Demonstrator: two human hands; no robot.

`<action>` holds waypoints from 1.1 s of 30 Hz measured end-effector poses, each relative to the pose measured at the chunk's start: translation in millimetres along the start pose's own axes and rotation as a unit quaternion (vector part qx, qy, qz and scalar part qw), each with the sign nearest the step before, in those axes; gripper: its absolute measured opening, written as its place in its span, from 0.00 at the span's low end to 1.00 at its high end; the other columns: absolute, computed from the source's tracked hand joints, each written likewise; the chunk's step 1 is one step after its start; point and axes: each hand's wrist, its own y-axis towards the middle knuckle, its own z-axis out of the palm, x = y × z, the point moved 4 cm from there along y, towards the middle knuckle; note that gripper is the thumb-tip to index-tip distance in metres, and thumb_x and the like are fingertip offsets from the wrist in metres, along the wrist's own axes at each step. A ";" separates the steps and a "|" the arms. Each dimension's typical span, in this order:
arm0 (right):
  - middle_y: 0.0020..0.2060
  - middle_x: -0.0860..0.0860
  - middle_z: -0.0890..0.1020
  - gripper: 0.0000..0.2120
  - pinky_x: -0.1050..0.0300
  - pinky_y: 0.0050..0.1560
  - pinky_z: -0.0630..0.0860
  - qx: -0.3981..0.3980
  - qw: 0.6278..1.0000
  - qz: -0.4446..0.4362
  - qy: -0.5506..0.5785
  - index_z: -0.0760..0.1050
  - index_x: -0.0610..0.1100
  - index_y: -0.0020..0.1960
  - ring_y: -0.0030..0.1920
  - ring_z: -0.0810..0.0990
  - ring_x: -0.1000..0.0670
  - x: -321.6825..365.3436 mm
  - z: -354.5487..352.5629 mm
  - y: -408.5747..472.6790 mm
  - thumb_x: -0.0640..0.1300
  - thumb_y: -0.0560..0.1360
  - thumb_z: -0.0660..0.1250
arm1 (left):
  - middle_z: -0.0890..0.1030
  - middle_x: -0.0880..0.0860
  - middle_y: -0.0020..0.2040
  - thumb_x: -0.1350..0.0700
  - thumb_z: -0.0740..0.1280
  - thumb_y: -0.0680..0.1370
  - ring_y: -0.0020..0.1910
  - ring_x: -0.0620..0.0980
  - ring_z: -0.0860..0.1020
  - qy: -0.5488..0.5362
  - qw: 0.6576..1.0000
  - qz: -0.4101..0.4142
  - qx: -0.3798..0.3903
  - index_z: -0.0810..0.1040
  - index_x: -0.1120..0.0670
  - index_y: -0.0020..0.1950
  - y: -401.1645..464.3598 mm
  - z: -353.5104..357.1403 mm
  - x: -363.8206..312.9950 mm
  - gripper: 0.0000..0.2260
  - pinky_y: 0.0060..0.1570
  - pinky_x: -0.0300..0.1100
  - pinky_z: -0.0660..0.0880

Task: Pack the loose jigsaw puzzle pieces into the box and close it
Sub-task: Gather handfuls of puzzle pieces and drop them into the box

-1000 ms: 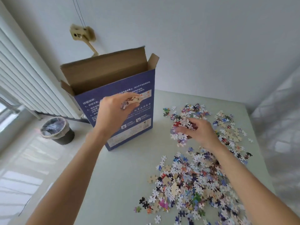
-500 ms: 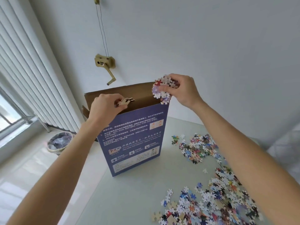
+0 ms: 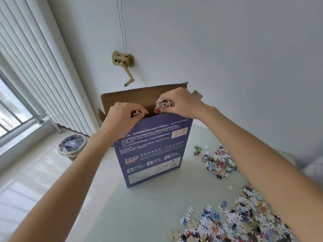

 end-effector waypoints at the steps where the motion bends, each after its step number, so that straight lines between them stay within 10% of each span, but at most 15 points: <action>1: 0.47 0.51 0.83 0.13 0.50 0.48 0.75 0.014 1.000 0.003 -0.007 0.79 0.48 0.54 0.47 0.79 0.51 0.3 1.2 1.6 0.51 0.72 0.70 | 0.81 0.44 0.46 0.56 0.68 0.76 0.41 0.41 0.75 -0.008 1.000 -0.003 -0.007 0.82 0.48 0.52 -0.4 -1.4 0.2 0.07 0.40 0.29 0.67; 11: 0.42 0.52 0.80 0.11 0.58 0.42 0.71 0.028 0.999 0.023 -0.008 0.79 0.50 0.51 0.43 0.76 0.52 8.9 5.7 5.9 0.53 0.71 0.71 | 0.82 0.46 0.43 0.50 0.69 0.75 0.38 0.44 0.78 0.010 0.998 0.023 -0.059 0.84 0.48 0.47 -4.6 -3.2 4.0 0.05 0.41 0.43 0.77; 21: 0.36 0.53 0.80 0.23 0.57 0.40 0.69 -0.050 0.991 0.081 -0.091 0.78 0.47 0.44 0.38 0.76 0.52 8.6 6.8 -0.4 0.67 0.70 0.63 | 0.81 0.41 0.41 0.47 0.68 0.75 0.38 0.39 0.77 0.031 0.998 0.048 -0.026 0.82 0.44 0.51 -12.1 2.4 -8.7 0.07 0.37 0.35 0.74; 28: 0.40 0.53 0.83 0.11 0.56 0.37 0.74 -0.148 0.988 0.036 -0.023 0.80 0.46 0.47 0.40 0.79 0.52 12.7 10.2 -21.8 0.49 0.78 0.61 | 0.82 0.44 0.44 0.51 0.68 0.76 0.40 0.41 0.78 0.038 0.997 0.063 -0.029 0.82 0.46 0.51 -15.7 5.7 -7.2 0.06 0.39 0.38 0.77; 33: 0.49 0.49 0.82 0.09 0.67 0.50 0.72 -0.280 0.960 0.013 -0.017 0.79 0.42 0.54 0.52 0.78 0.53 16.4 20.7 -86.7 0.42 0.77 0.64 | 0.82 0.47 0.48 0.50 0.66 0.76 0.51 0.47 0.77 0.062 0.973 0.145 -0.166 0.81 0.50 0.53 -34.7 7.3 -23.1 0.09 0.43 0.38 0.73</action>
